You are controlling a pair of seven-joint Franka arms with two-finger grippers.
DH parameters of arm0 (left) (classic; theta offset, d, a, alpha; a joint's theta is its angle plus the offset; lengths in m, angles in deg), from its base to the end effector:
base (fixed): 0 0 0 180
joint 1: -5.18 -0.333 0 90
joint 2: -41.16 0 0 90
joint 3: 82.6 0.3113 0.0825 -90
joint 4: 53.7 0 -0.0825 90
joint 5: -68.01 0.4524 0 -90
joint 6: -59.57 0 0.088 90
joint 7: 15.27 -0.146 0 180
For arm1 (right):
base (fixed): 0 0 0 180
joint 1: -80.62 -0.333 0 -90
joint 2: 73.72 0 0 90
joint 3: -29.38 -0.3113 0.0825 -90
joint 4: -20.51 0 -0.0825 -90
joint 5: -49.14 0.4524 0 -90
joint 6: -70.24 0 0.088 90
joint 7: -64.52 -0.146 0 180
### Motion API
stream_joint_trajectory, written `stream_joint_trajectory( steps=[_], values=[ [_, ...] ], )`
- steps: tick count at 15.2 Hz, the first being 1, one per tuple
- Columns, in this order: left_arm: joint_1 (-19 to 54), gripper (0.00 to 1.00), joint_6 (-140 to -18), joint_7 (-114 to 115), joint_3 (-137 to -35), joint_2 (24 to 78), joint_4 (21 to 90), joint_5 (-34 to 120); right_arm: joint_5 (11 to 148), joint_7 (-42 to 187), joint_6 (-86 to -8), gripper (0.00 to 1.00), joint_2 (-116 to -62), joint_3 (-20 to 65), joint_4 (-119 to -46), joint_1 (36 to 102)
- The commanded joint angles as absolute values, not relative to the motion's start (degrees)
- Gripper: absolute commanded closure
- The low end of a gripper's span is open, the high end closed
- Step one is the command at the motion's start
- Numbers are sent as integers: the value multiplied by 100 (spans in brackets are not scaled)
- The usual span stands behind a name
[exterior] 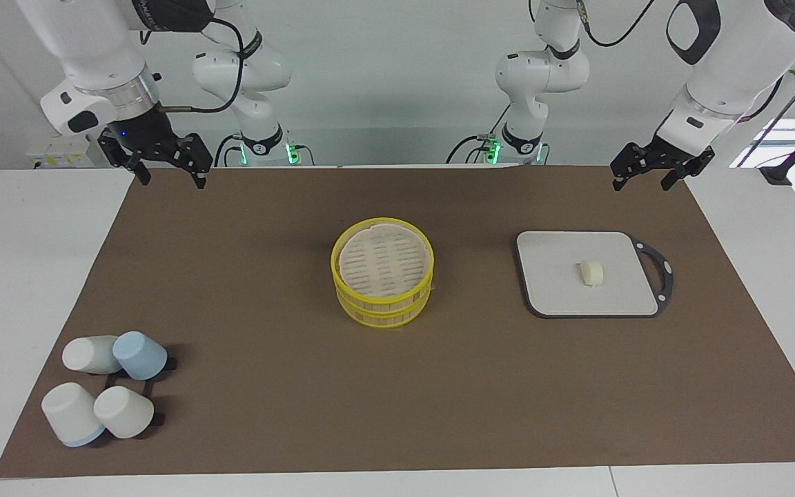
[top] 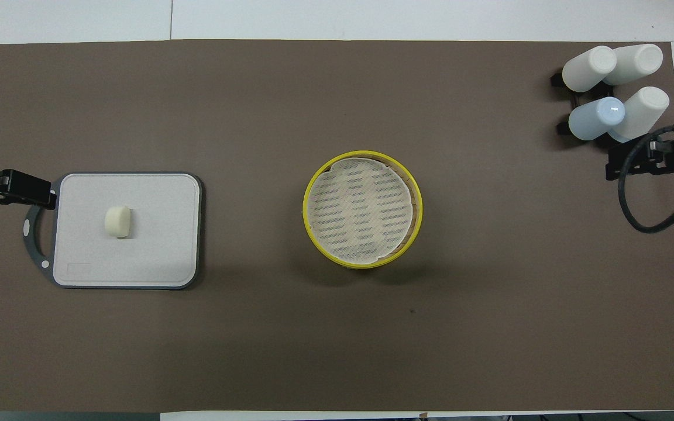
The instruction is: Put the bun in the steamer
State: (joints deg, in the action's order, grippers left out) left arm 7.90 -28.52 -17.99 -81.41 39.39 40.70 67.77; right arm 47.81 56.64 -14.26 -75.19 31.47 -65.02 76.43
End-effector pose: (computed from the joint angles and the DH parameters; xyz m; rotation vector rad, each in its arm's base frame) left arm 0.6045 -0.0166 0.5558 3.1313 -0.1162 -0.1241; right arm 0.6192 0.0194 0.5985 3.1090 -0.1596 -0.0644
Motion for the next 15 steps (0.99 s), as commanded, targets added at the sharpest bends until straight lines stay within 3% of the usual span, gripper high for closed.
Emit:
stream_joint_trajectory(
  steps=[1,6,9,12,15],
  values=[
    [843,0,-2858,-1756,-8119,3835,4174,6749,4817,5740,-1387,0,-7556,3132,-6440,7676],
    [852,0,-3034,-1782,-8119,3747,4394,6626,4809,5705,-1344,0,-7477,3149,-6510,7694],
    [852,0,-3261,-1800,-8119,3625,4675,6626,4800,5758,-861,0,-7398,3149,-6571,7693],
    [844,0,-3779,-1861,-8119,3371,5271,6626,5298,5944,-1227,0,-7433,3105,-6571,7667],
    [774,0,-4447,-2378,-8111,3098,6044,6626,5406,4174,-1885,0,-7826,3097,-6475,6581]
  ],
)
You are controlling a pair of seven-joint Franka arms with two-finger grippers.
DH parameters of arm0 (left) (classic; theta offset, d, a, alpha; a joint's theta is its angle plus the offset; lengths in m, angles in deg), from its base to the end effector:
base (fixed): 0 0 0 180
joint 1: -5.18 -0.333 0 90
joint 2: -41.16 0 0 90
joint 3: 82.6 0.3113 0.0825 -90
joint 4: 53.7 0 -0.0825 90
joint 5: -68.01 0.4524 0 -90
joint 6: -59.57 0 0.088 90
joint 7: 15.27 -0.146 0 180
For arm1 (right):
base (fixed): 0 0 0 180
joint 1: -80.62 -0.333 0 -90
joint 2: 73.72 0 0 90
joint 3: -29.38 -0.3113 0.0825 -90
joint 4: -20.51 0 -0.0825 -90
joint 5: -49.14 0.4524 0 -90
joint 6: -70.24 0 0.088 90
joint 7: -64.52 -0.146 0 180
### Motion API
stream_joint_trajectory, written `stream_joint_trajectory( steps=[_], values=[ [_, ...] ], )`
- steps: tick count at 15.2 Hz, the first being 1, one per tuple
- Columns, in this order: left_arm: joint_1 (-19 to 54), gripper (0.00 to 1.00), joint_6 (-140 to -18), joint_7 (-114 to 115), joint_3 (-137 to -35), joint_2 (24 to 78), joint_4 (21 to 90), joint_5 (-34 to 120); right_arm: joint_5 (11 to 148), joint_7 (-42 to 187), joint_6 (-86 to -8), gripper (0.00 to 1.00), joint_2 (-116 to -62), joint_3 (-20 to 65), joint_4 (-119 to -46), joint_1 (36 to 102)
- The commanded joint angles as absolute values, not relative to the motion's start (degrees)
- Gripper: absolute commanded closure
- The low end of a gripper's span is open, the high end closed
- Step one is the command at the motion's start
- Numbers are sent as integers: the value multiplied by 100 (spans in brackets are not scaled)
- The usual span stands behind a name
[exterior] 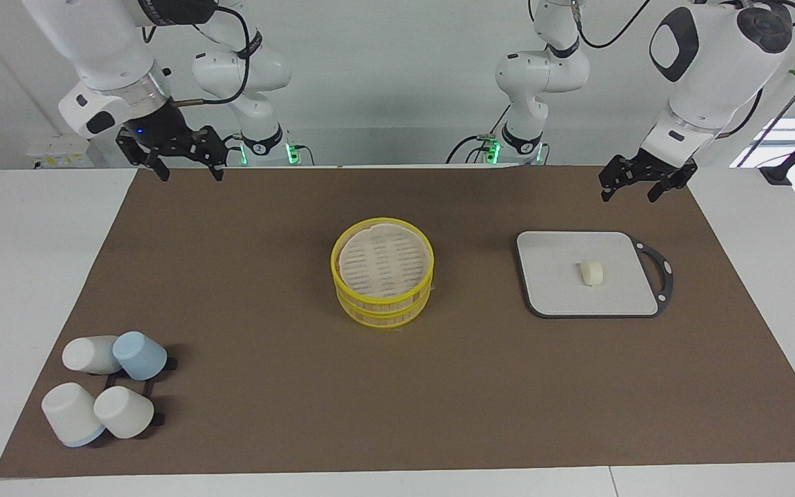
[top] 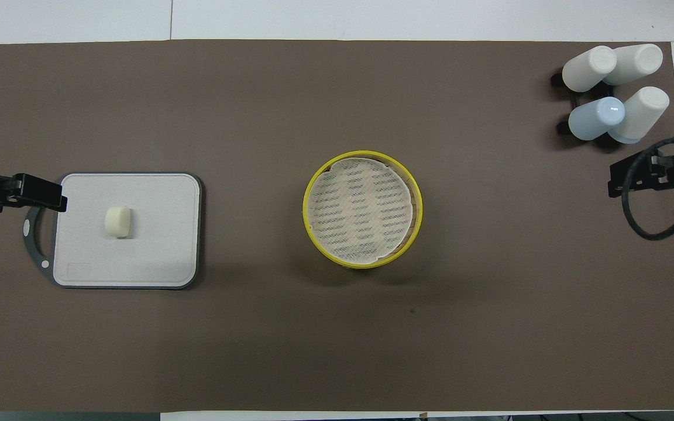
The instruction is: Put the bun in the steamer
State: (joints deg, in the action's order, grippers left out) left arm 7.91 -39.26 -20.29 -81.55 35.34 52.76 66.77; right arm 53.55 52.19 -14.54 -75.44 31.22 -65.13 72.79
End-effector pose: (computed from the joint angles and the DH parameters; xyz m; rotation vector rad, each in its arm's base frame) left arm 0.5934 -0.0200 0.4999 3.1121 -0.1766 -0.0482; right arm 0.6166 0.0768 0.5956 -3.0684 0.1618 0.0868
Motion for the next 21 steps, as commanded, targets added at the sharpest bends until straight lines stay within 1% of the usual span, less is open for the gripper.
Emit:
stream_joint_trajectory(
  steps=[1,2,4,5,7,9,10,12,13,15,17,21],
  values=[
    [764,0,-4597,-2510,-8102,3088,6230,6626,5363,3776,-2053,0,-8081,3105,-6396,6281],
    [730,0,-4781,-2668,-8093,3088,6423,6626,5345,3450,-2203,0,-8571,3114,-5943,6000],
    [659,0,-5290,-2950,-8084,3123,6845,6626,5205,2852,-2257,0,-9695,3184,-4845,5393],
    [589,0,-5519,-3038,-8084,3158,7038,6626,5048,2805,-2275,0,-9997,3184,-4579,5208],
    [536,0,-6054,-3170,-8093,3281,7399,6626,4818,2665,-2415,0,-10183,3176,-4568,4821],
    [413,0,-6582,-3337,-8093,3386,7741,6626,4730,2149,-2686,0,-10543,3184,-4568,4417],
    [439,0,-6854,-3346,-8093,3517,7848,6626,4573,2006,-2879,0,-10649,3167,-4576,4232],
    [465,0,-7233,-3347,-8102,3799,7919,6626,4536,1970,-3144,0,-10694,3141,-4638,4169],
    [474,0,-7357,-3347,-8102,3930,7928,6626,4562,1961,-3397,0,-10694,3141,-4716,4064],
    [614,0,-7638,-3294,-8111,4151,7936,6626,4563,1961,-3908,0,-10685,3132,-5093,3958],
    [632,0,-7963,-3311,-8111,4274,7998,6626,4571,1961,-4216,0,-10607,3123,-5584,3853],
    [632,2,-8201,-3399,-8111,4476,8007,6626,4580,1970,-4287,0,-10457,3114,-5903,3764]
  ],
)
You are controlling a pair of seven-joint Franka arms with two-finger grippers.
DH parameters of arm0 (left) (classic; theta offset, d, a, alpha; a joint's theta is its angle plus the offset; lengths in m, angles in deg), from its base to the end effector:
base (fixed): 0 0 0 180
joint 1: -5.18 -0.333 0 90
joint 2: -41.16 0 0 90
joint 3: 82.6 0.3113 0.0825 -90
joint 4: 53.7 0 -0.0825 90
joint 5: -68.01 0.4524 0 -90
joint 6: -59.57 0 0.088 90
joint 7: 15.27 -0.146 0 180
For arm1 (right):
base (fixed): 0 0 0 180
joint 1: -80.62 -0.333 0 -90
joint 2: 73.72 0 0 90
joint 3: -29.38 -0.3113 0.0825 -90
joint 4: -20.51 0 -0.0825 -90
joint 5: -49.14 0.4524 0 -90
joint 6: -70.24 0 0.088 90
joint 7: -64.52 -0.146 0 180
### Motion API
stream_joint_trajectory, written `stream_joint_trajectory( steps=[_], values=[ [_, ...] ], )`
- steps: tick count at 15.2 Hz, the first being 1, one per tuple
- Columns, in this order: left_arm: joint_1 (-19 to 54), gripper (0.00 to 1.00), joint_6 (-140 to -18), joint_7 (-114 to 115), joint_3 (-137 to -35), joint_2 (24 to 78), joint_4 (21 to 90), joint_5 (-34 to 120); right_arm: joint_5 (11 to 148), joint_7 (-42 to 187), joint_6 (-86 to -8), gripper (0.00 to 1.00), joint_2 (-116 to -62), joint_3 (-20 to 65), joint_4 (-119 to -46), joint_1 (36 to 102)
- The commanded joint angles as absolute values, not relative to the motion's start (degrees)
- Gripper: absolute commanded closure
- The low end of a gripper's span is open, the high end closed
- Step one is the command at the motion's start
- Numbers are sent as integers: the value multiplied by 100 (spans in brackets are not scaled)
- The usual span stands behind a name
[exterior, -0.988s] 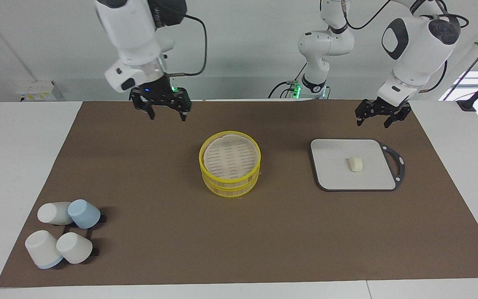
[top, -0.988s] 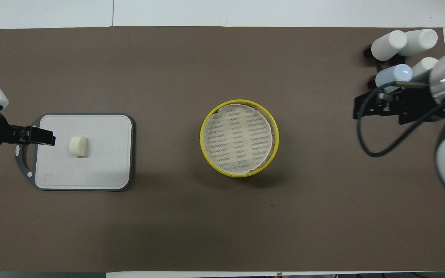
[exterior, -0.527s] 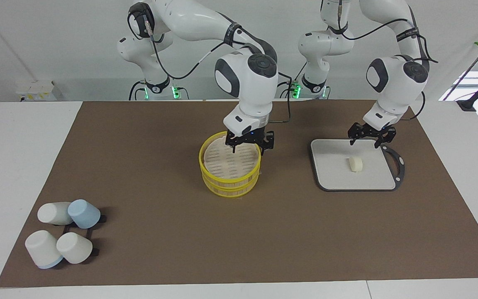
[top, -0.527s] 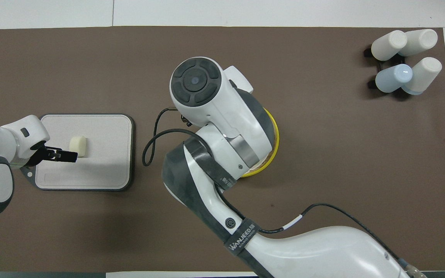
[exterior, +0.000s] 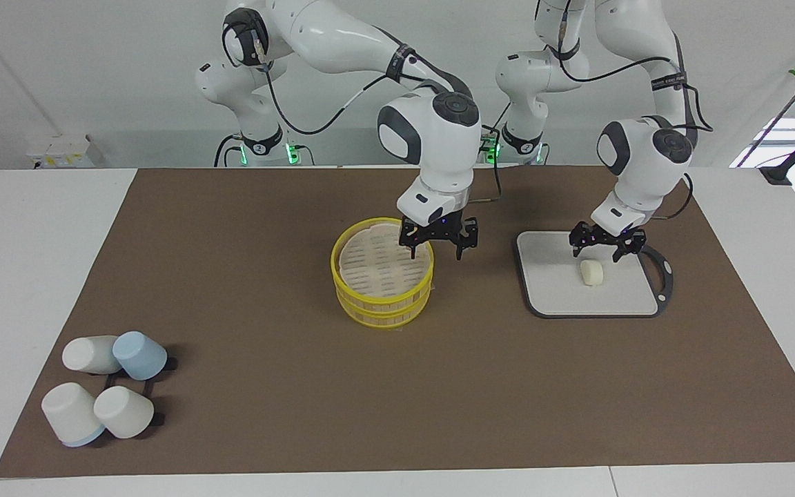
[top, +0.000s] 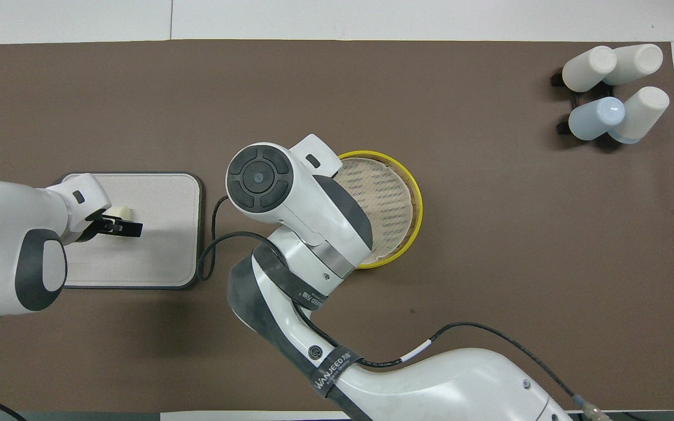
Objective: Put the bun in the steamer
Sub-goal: 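Reach the right gripper to the steamer lid while the left gripper grasps the bun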
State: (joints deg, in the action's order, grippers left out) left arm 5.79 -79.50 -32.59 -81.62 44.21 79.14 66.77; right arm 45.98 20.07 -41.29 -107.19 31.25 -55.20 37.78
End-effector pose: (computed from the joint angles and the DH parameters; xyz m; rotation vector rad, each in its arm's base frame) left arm 0.5690 0.0031 0.2312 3.1046 -0.4374 0.0893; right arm 0.5966 0.5162 0.3346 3.1156 -0.0557 0.1209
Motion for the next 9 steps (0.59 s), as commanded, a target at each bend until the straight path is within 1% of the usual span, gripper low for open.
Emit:
stream_joint_trajectory(
  steps=[1,3,5,7,8,9],
  values=[
    [641,3,-8298,-3399,-8111,4529,8007,6626,4589,1979,-4288,5,-10448,3114,-5938,3764],
    [641,5,-8535,-3399,-8111,4730,8042,6626,4589,1987,-4331,22,-10387,3105,-6087,3764],
    [641,9,-8624,-3408,-8111,4819,8051,6626,4738,1979,-4349,31,-10351,3105,-6176,3756],
    [641,19,-8571,-3504,-8102,4811,8042,6626,4747,1988,-4384,48,-10307,3105,-6298,3756],
    [633,27,-8562,-3548,-8102,4811,8033,6626,4773,1961,-4471,54,-10281,3105,-6360,3756],
    [624,32,-8493,-3583,-8102,4811,8016,6626,4860,1961,-4568,57,-10272,3105,-6421,3756]
  ],
)
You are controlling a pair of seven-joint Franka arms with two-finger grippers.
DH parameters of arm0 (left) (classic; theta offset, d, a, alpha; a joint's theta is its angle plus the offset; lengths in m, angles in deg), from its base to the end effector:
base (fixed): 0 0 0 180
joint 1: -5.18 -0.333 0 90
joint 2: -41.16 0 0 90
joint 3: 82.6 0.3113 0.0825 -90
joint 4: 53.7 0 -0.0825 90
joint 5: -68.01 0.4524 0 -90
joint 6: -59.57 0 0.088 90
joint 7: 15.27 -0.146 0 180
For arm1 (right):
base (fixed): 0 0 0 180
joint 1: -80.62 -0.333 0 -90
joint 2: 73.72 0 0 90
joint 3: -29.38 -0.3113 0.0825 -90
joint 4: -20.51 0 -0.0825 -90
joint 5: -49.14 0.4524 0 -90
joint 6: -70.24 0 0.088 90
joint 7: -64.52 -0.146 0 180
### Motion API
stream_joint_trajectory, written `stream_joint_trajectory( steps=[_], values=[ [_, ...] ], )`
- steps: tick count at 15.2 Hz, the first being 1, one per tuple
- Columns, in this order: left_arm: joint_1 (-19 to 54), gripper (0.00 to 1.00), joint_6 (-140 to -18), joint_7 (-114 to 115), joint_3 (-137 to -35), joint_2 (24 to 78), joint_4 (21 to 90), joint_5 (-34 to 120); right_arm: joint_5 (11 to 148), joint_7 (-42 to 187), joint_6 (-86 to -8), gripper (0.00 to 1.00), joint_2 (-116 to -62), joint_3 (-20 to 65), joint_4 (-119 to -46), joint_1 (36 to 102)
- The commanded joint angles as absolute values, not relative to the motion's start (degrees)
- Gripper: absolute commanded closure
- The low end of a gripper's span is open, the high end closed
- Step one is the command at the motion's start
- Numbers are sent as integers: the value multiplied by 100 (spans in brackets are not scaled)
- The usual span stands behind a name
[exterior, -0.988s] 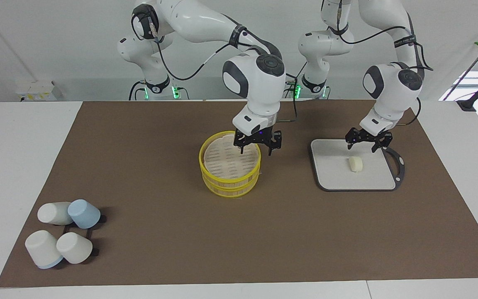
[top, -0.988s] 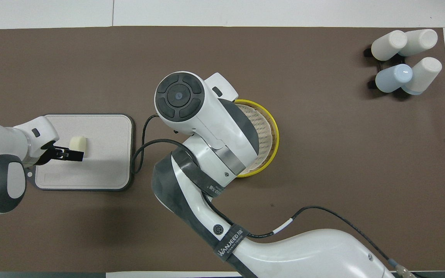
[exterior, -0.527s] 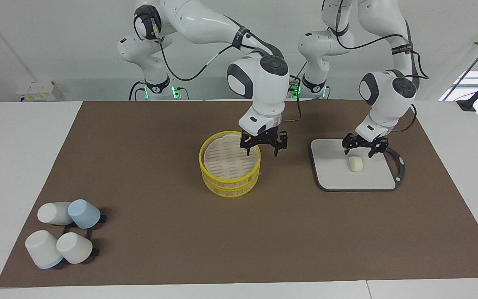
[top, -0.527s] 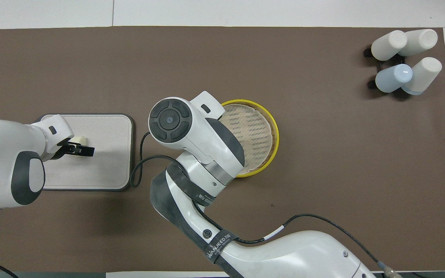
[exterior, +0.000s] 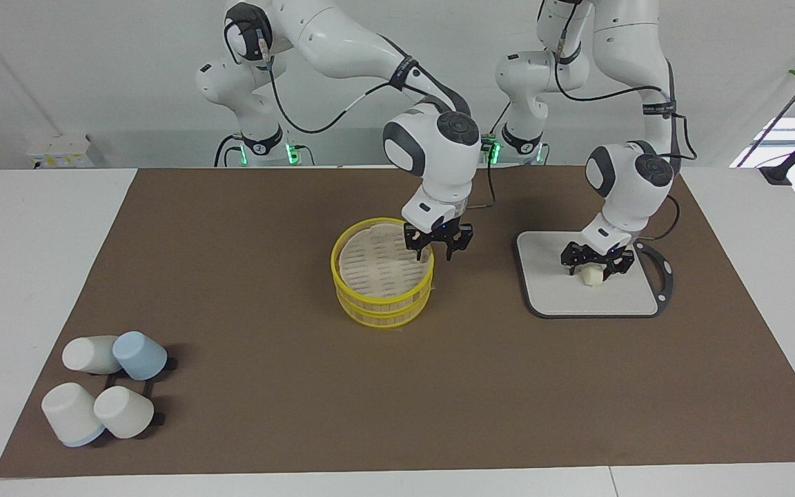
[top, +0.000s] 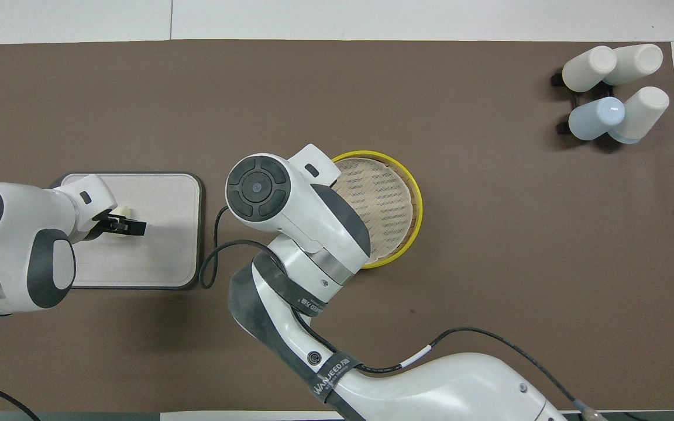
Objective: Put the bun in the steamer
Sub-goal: 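Reach the right gripper to the steamer lid while the left gripper grasps the bun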
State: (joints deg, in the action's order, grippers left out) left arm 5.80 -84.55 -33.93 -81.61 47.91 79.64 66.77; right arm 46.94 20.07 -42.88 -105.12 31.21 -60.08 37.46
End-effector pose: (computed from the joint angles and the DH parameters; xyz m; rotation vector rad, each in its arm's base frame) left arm 0.5701 0.0036 0.1989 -3.1033 0.4727 -0.1119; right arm 0.5814 0.5107 0.3189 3.1156 -0.0543 0.0780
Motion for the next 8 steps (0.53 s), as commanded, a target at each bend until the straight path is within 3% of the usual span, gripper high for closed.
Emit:
stream_joint_trajectory(
  steps=[1,3,6,7,8],
  values=[
    [624,32,-8379,-3601,-8102,4802,7981,6626,4905,1961,-4595,69,-10263,3105,-6448,3756],
    [632,32,-8264,-3601,-8102,4784,7928,6626,4905,1970,-4560,100,-10254,3105,-6457,3756],
    [632,30,-8246,-3706,-8093,4776,7937,6626,4905,1987,-4534,100,-10254,3105,-6422,3764],
    [615,21,-8202,-3776,-8093,4776,7928,6626,4905,1996,-4499,100,-10263,3105,-6396,3764],
    [589,19,-8193,-3838,-8093,4767,7936,6626,4897,2005,-4420,100,-10263,3105,-6335,3782]
  ],
)
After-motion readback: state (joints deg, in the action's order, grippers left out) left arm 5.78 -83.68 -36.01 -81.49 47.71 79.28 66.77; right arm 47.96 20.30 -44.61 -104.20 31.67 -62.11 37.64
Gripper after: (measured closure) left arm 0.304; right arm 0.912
